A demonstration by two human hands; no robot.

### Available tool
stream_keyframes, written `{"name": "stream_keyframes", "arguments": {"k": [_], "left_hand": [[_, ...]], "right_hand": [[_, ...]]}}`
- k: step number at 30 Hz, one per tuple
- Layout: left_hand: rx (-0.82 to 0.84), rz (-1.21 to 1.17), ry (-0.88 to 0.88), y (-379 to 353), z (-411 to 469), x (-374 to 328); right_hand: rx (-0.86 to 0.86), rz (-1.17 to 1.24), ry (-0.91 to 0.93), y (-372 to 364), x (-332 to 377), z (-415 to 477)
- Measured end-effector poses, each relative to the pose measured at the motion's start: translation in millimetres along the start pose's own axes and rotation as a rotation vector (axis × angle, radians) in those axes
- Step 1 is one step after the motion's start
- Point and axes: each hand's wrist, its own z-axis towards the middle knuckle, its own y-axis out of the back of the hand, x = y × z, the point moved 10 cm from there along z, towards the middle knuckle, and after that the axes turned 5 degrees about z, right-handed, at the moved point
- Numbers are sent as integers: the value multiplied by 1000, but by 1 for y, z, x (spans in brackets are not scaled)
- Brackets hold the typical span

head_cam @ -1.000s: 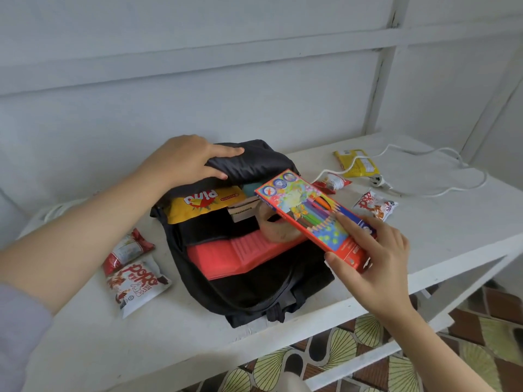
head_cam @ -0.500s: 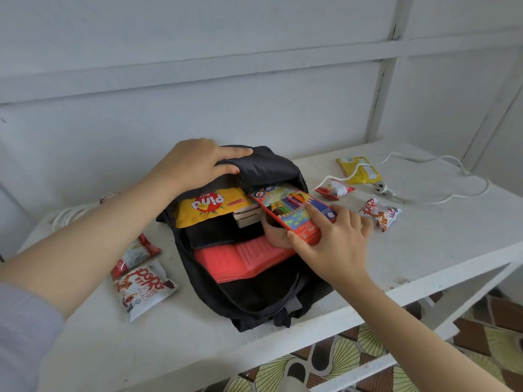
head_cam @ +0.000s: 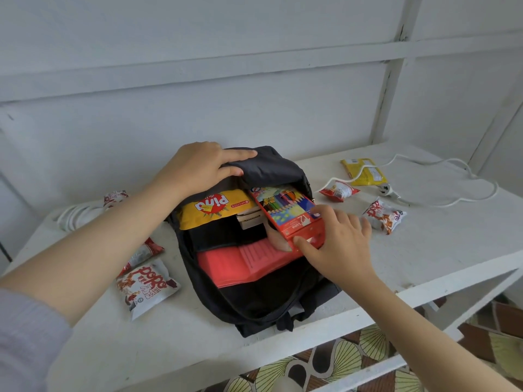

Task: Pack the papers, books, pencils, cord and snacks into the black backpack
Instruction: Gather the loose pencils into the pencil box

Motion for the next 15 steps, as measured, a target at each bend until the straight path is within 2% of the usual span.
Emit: {"name": "stream_keyframes", "arguments": {"k": [6, 10, 15], "left_hand": [[6, -17, 3, -1, -3, -2], [2, -23, 2, -3, -4, 1], [8, -30, 17, -4, -5, 2]], "right_hand": [[-87, -62, -30, -6, 17, 19], [-256, -164, 141, 2, 45, 15], [-126, -247, 280, -19, 50, -3]]}}
